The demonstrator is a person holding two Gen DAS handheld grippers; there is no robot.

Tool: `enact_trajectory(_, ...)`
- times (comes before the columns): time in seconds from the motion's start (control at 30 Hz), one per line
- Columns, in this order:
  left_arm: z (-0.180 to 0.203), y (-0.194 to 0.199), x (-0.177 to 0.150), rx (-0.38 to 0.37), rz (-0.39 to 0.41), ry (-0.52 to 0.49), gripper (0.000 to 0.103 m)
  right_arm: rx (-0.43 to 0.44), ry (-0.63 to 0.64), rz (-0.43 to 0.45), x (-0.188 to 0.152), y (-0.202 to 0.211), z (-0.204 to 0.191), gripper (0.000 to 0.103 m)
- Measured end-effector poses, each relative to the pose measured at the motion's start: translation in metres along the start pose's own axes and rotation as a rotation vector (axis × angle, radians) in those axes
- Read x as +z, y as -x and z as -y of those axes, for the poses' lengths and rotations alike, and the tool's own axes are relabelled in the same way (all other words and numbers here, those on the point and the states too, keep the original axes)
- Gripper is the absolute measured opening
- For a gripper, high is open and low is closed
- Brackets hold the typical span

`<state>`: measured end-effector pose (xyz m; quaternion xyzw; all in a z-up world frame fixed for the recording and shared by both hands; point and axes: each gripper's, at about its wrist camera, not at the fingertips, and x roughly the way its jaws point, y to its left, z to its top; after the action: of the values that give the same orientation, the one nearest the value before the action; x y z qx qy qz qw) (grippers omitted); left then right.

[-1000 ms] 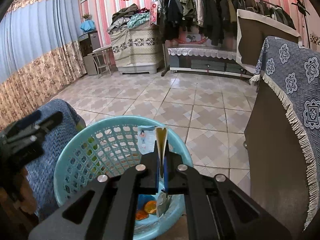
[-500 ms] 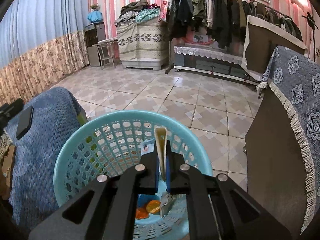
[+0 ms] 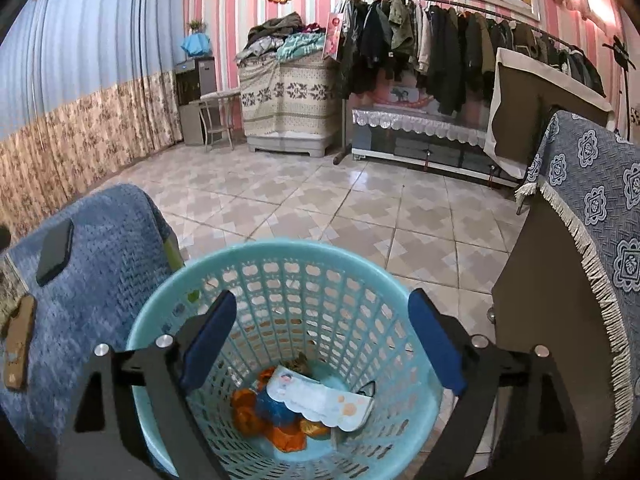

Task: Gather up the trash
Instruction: 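Move both tools back over the blanket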

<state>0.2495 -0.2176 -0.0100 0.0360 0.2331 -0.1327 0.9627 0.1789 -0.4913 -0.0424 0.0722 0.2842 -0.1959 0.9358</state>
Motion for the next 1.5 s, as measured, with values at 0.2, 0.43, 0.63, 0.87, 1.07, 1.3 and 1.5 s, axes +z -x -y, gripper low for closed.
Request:
enact_trajectory(0.2,-0.034,0.015,-0.009,0.042,-0.020,0.041,0.098,0.029,-0.003,0.007,-0.006,-0.007,-0.012,0.092)
enact_trajectory(0.43,-0.070,0.035,-0.019,0.116,-0.012,0.057,0.098,0.052,-0.007,0.004,-0.011,-0.014,-0.027,0.093)
enact_trajectory(0.63,-0.106,0.049,-0.031,0.194,-0.016,0.071,0.098,0.084,0.022,0.005,-0.013,-0.016,-0.048,0.094)
enact_trajectory(0.87,-0.157,0.059,-0.048,0.268,-0.044,0.116,0.098,0.138,0.082,-0.025,-0.020,-0.025,-0.087,0.094)
enact_trajectory(1.07,-0.192,0.049,-0.062,0.279,-0.091,0.181,0.098,0.167,0.159,-0.005,-0.020,-0.016,-0.124,0.094)
enact_trajectory(1.3,-0.208,0.018,-0.071,0.268,-0.135,0.190,0.097,0.200,0.241,-0.023,-0.025,-0.011,-0.166,0.094)
enact_trajectory(1.5,-0.208,-0.015,-0.071,0.207,-0.210,0.158,0.057,0.205,0.312,-0.021,-0.024,-0.005,-0.192,0.094)
